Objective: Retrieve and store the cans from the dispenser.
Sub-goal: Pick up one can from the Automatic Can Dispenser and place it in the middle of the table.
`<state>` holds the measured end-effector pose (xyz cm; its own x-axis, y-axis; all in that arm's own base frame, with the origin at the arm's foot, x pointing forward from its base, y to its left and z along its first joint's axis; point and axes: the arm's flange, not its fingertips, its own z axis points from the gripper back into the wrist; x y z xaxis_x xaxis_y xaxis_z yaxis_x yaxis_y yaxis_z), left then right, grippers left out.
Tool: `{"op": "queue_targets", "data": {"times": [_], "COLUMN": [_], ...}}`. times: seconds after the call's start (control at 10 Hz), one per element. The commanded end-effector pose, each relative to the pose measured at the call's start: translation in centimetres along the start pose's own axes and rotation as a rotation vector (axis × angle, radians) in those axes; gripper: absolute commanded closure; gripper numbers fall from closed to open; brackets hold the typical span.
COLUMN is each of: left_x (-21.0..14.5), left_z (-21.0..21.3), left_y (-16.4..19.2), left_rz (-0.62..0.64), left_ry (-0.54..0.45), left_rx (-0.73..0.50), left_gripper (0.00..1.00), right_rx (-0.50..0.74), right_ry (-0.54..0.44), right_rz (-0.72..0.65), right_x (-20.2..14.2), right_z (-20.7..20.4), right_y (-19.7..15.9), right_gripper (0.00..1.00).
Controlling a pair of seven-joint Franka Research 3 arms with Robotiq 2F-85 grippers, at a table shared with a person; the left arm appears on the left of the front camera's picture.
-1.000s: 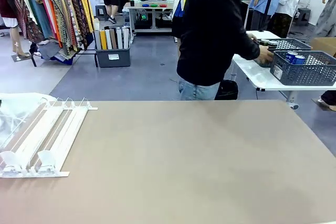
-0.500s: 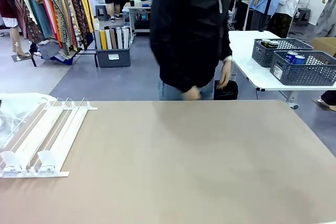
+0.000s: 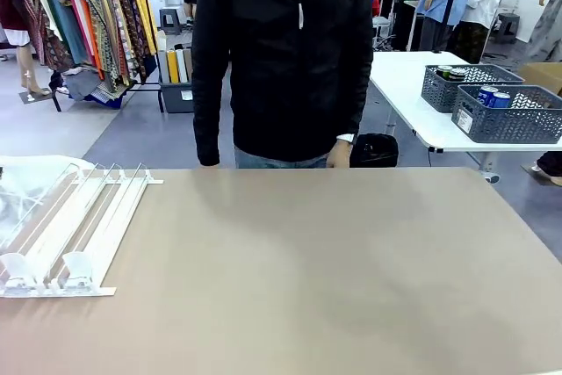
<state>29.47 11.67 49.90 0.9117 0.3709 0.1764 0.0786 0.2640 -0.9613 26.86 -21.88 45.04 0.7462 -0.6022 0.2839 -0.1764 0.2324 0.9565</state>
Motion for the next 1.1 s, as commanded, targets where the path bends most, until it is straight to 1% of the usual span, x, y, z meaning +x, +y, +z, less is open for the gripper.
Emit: {"op": "queue_targets", "data": {"times": [0.0,1.0], "left_x": [0.06,0.06], "left_z": [-0.16,-0.16], "left_y": [-0.07,-0.07], "left_rz": [-0.018,-0.018], "left_ry": [-0.006,-0.006], "left_rx": [-0.019,-0.019], "left_gripper": [0.0,0.0], "right_rx": [0.015,0.015], "right_ry": [-0.011,-0.011], "right_rz": [0.01,0.01], "right_x": [0.11,0.11], "right_z": [-0.19,-0.19], "right_y": [0.3,0.3], "right_gripper": [0.0,0.0]}}
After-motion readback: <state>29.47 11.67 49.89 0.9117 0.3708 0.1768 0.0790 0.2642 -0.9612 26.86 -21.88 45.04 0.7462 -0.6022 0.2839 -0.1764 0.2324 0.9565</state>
